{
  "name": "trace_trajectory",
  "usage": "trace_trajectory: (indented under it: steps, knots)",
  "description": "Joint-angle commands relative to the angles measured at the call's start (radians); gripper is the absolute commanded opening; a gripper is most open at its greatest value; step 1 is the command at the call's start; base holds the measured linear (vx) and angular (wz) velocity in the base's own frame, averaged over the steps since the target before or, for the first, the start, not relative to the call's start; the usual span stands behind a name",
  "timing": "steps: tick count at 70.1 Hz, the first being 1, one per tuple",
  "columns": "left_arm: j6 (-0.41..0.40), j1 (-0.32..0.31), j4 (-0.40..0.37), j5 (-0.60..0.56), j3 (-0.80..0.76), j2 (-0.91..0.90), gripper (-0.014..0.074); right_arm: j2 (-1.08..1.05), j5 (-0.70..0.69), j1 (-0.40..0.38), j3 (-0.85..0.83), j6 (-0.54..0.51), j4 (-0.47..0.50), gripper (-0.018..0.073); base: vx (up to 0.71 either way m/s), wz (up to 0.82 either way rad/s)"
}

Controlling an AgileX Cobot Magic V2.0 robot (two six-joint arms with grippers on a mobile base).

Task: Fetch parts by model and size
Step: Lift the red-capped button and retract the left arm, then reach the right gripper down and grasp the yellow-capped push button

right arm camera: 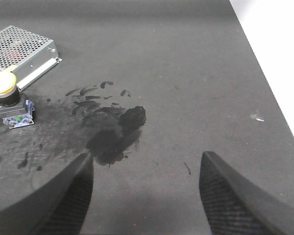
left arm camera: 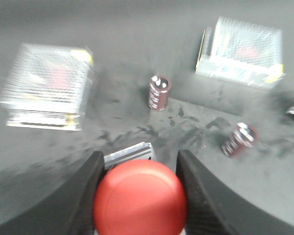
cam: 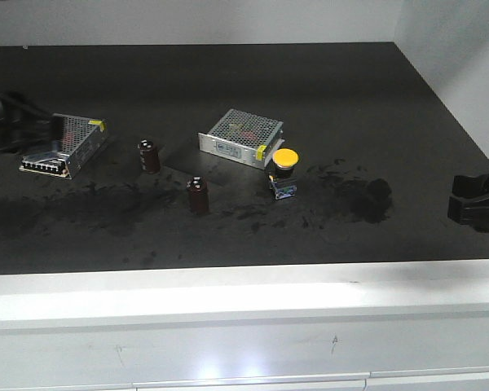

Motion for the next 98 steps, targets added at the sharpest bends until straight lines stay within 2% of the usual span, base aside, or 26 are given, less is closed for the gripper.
trace_trajectory:
  steps: [1,18,28,49,58,67,79,98]
  knots:
    - [0.0,-0.002,0.01,-0.093,0.048,-0.121,-0.0006,-0.005,-0.071,0.0,-0.031,-0.001,-0.015,0.0455,0.0,0.0]
    - [0.005,-0.002,0.016,-0.113,0.264,-0.404,-0.0006,-0.005,-0.085,0.0,-0.031,0.001,-0.005,0.0455,0.0,0.0]
    - [0.064,-0.002,0.016,-0.114,0.412,-0.584,-0.0006,-0.005,-0.08,0.0,-0.031,0.001,-0.003,0.0455,0.0,0.0]
    - [0.068,-0.002,0.016,-0.114,0.618,-0.928,-0.0006,-0.005,-0.088,0.0,-0.032,-0.01,-0.003,0.0455,0.0,0.0]
    - [0.068,-0.002,0.024,-0.098,0.644,-0.979,-0.0006,-0.002,-0.08,0.017,-0.044,-0.04,-0.004,0.0455,0.0,0.0]
    - [0.068,-0.002,0.024,-0.061,0.644,-0.983,-0.0006,0.043,-0.003,0.106,-0.124,-0.13,-0.003,0.0455,0.0,0.0]
    - [0.068,-0.002,0.024,-0.053,0.644,-0.983,-0.0006,0.166,0.089,0.199,-0.275,-0.132,-0.003,0.0455,0.0,0.0]
    - [0.068,-0.002,0.024,-0.053,0.644,-0.983,-0.0006,0.432,0.211,0.282,-0.593,-0.127,0.008,0.046,0.0,0.0]
